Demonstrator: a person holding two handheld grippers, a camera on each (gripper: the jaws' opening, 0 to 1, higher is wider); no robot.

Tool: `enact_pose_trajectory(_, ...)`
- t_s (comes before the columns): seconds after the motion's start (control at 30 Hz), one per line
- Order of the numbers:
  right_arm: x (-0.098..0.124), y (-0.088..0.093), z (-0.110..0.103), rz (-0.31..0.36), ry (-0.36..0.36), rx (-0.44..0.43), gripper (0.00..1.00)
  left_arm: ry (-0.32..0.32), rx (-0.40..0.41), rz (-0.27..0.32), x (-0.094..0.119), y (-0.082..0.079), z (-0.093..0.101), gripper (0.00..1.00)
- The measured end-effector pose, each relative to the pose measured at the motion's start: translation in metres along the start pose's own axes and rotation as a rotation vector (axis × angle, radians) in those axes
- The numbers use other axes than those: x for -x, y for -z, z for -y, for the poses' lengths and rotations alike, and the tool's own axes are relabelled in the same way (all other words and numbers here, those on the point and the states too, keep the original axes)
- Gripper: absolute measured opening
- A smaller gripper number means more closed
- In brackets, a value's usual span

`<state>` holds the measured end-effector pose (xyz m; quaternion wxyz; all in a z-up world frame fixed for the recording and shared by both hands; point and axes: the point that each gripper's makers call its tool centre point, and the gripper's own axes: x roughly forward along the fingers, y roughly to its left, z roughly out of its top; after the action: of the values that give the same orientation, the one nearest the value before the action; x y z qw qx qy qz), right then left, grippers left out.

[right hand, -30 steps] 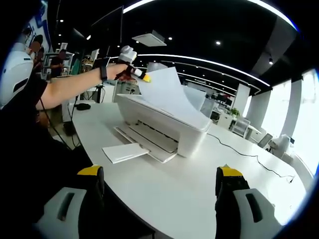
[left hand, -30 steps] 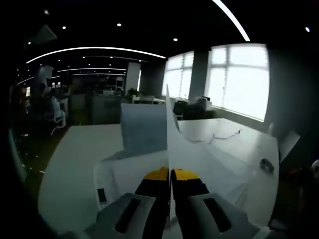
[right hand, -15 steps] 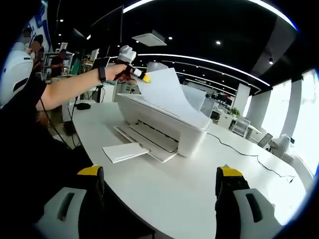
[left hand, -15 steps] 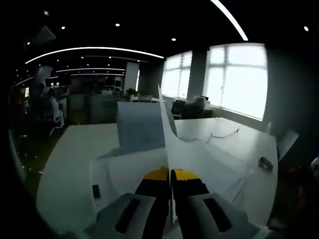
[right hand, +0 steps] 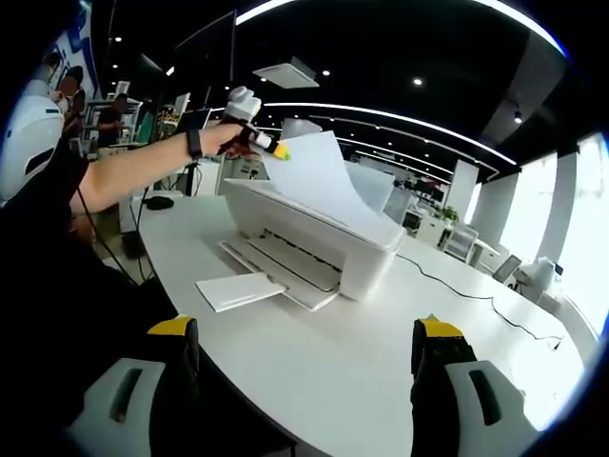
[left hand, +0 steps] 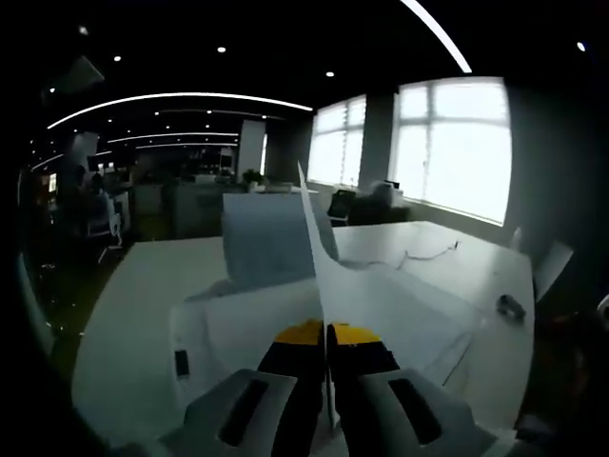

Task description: Remove the paper from the printer output slot and place it on top of the printer

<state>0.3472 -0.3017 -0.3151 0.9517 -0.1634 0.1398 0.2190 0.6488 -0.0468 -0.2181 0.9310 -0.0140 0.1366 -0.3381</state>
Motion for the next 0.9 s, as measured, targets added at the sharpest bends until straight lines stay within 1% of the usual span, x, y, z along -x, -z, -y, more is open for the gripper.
enact_pose_trajectory(0.37,0.000,0.000,-0.002,-0.001,-0.002,0.003,0.88,-0.002,0.031,0.007,-0.002,0.009,0.000,0.05)
enact_pose_trajectory(0.9,0.000,0.002,0.000,-0.003,0.001,0.000,0.88,-0.002,0.045,0.005,-0.004,0.018,0.004,0.05)
